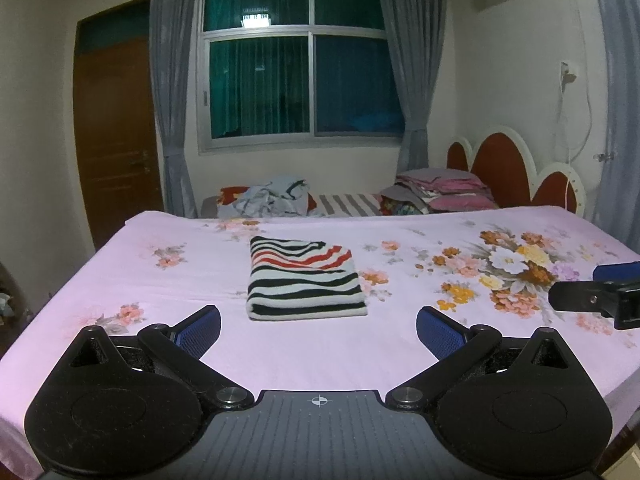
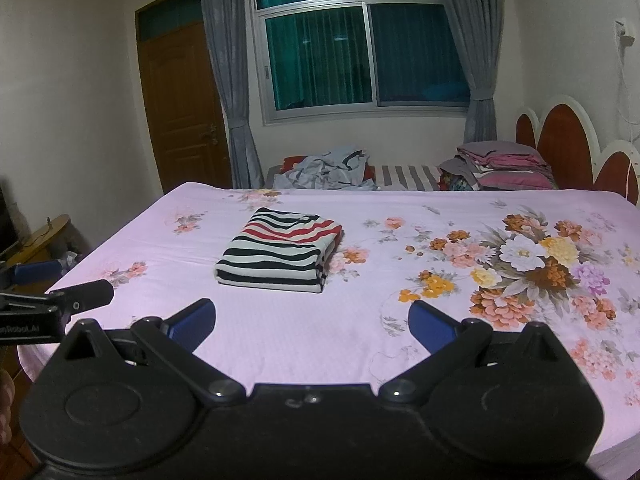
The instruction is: Fold small clothes
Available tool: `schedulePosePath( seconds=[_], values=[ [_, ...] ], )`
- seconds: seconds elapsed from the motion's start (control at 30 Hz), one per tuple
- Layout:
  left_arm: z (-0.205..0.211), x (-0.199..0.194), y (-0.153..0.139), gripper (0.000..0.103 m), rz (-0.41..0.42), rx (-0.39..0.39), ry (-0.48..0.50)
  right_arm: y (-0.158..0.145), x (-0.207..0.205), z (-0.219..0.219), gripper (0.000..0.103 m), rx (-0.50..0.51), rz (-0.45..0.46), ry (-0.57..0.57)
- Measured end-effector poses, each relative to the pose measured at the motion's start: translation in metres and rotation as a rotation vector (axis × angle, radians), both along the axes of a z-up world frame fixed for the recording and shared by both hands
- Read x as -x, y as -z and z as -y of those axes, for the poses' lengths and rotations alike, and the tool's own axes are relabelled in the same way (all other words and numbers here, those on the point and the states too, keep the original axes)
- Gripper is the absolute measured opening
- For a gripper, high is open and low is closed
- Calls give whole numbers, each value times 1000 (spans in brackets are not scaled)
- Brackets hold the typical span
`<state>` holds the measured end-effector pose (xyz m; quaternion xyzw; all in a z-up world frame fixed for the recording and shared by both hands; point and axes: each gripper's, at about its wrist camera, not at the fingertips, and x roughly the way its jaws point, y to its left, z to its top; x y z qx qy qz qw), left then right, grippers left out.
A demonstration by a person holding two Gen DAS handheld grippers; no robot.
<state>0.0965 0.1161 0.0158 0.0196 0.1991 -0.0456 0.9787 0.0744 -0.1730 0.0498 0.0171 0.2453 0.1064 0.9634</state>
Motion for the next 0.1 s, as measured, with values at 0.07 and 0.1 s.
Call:
schedulePosePath(
  seconds=[0.07,0.1],
  values=[
    [1,0,0,103,-3,2,0,0,0,0,103,0,-1,-2],
    [1,0,0,103,-5,-1,-3,0,0,0,103,0,0,-1]
  ],
)
